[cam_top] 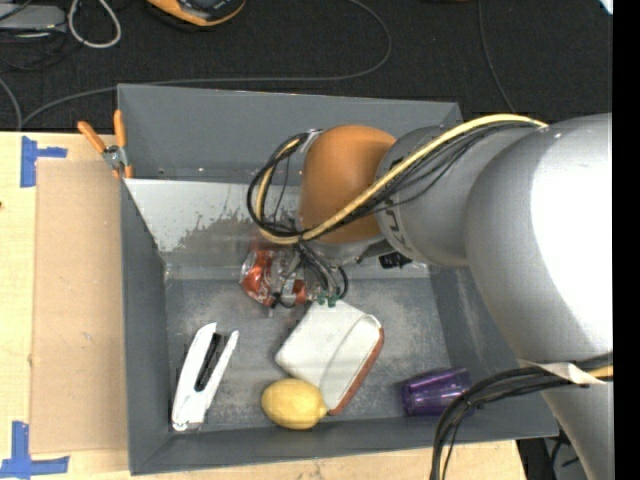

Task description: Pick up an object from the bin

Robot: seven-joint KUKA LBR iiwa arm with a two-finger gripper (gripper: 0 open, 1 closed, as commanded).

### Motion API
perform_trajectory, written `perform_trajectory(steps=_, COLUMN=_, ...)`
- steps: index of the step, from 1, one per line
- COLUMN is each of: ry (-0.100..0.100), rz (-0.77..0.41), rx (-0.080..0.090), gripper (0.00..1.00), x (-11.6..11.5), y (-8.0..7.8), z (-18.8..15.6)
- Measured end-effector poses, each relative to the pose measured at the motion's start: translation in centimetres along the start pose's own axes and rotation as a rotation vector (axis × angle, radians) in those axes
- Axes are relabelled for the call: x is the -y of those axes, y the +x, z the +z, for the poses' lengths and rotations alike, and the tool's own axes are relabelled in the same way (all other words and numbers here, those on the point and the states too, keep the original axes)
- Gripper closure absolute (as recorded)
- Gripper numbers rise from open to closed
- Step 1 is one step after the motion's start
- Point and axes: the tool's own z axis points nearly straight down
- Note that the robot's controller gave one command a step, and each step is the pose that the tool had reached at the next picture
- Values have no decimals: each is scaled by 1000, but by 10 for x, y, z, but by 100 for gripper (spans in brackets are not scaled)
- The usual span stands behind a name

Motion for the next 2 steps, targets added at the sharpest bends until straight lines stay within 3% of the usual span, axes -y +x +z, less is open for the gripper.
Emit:
perform_trajectory(steps=1, ry=-1, rz=1, rx=1, gripper=100, x=0, y=0, z=-2)
perform_trajectory(steps=2, ry=3, rz=1, rx=-11, gripper=100, x=1, y=3, z=-29)
